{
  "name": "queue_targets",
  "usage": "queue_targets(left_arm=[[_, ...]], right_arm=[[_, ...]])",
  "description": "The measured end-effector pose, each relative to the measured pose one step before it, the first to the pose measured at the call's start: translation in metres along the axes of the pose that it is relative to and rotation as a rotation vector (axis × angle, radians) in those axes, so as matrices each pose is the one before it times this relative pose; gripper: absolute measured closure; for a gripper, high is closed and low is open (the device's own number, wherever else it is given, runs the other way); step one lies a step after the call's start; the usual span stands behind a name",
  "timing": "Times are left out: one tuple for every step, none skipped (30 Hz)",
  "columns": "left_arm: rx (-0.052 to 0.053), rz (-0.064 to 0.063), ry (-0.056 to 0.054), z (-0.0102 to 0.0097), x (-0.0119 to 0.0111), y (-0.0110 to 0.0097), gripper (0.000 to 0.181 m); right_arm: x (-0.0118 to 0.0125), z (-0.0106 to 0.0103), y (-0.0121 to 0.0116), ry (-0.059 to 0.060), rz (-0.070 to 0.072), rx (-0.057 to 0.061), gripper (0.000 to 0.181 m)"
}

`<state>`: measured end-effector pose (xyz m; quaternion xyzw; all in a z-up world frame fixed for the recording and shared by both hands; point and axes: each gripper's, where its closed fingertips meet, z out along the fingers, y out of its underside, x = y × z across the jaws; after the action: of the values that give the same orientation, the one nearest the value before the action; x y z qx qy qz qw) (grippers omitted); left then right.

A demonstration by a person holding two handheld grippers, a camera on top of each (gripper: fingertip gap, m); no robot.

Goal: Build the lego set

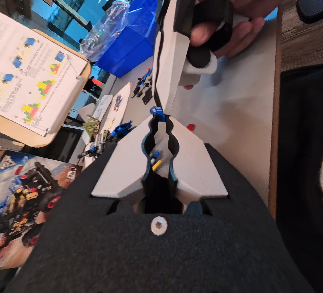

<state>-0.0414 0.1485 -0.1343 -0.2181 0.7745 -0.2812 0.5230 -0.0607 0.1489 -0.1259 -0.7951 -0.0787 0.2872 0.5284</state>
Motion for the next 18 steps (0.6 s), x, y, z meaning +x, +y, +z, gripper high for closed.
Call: queue_targets(left_arm=[[-0.0001, 0.0181, -0.0166, 0.00004, -0.00172, 0.00012, 0.175], [-0.0024, 0.0063, -0.0211, -0.00041, -0.00432, 0.00096, 0.175], [0.0045, -0.0159, -0.0248, -0.00139, -0.00744, 0.00089, 0.175], [0.0113, -0.0354, -0.0095, -0.00174, -0.00829, 0.00116, 0.174], [0.0123, -0.0484, -0.0009, -0.00156, -0.00976, 0.00185, 0.175], [0.0207, -0.0505, -0.0097, -0.00137, -0.01338, 0.00089, 0.176], [0.0303, -0.0467, -0.0048, -0.00120, -0.01484, -0.00089, 0.176], [0.0325, -0.0430, 0.0047, -0.00049, -0.01513, -0.00199, 0.176], [0.0303, -0.0310, 0.0030, -0.00008, -0.01636, -0.00274, 0.175], [0.0357, -0.0263, 0.0151, 0.00050, -0.01525, -0.00418, 0.175], [0.0343, -0.0284, 0.0249, 0.00113, -0.01425, -0.00429, 0.175], [0.0262, -0.0191, 0.0089, 0.00206, -0.01648, -0.00241, 0.175], [0.0123, -0.0061, -0.0001, 0.00350, -0.01702, 0.00166, 0.175], [-0.0076, -0.0048, 0.0090, 0.00496, -0.01459, 0.00624, 0.174], [-0.0153, -0.0094, 0.0034, 0.00544, -0.01351, 0.00910, 0.174], [-0.0156, -0.0190, -0.0084, 0.00516, -0.01270, 0.01060, 0.175], [-0.0202, -0.0285, -0.0074, 0.00451, -0.00952, 0.01180, 0.175], [-0.0218, -0.0279, 0.0073, 0.00383, -0.00392, 0.01210, 0.175]], right_arm=[[0.00012, -0.00046, -0.00079, -0.0078, 0.0053, 0.0013, 0.166], [0.00176, -0.00216, -0.00139, 0.0034, -0.0043, -0.0025, 0.165], [0.00631, -0.00496, -0.00382, 0.0319, -0.0204, 0.0030, 0.165], [0.00895, -0.00741, -0.00661, 0.0444, -0.0392, 0.0085, 0.165], [0.01268, -0.00907, -0.00840, 0.0560, -0.0414, 0.0084, 0.165], [0.01717, -0.00906, -0.00911, 0.0662, -0.0360, 0.0035, 0.165], [0.02074, -0.00805, -0.00823, 0.0699, -0.0297, -0.0069, 0.165], [0.02163, -0.00611, -0.00704, 0.0591, -0.0264, -0.0120, 0.164], [0.02189, -0.00340, -0.00521, 0.0524, -0.0224, -0.0210, 0.163], [0.02183, -0.00054, -0.00325, 0.0474, -0.0237, -0.0309, 0.160], [0.02100, 0.00223, -0.00163, 0.0430, -0.0266, -0.0326, 0.159], [0.01768, 0.00468, -0.00010, 0.0276, -0.0205, -0.0330, 0.156], [0.01333, 0.00667, 0.00013, 0.0105, -0.0117, -0.0265, 0.154], [0.01131, 0.00773, 0.00017, 0.0083, -0.0127, -0.0130, 0.154], [0.01026, 0.00837, 0.00115, 0.0144, -0.0125, -0.0024, 0.154], [0.00712, 0.00825, 0.00218, 0.0097, -0.0058, 0.0034, 0.154], [0.00315, 0.00690, 0.00175, 0.0022, 0.0078, 0.0171, 0.154], [-0.00046, 0.00513, 0.00188, -0.0064, 0.0140, 0.0282, 0.154]])
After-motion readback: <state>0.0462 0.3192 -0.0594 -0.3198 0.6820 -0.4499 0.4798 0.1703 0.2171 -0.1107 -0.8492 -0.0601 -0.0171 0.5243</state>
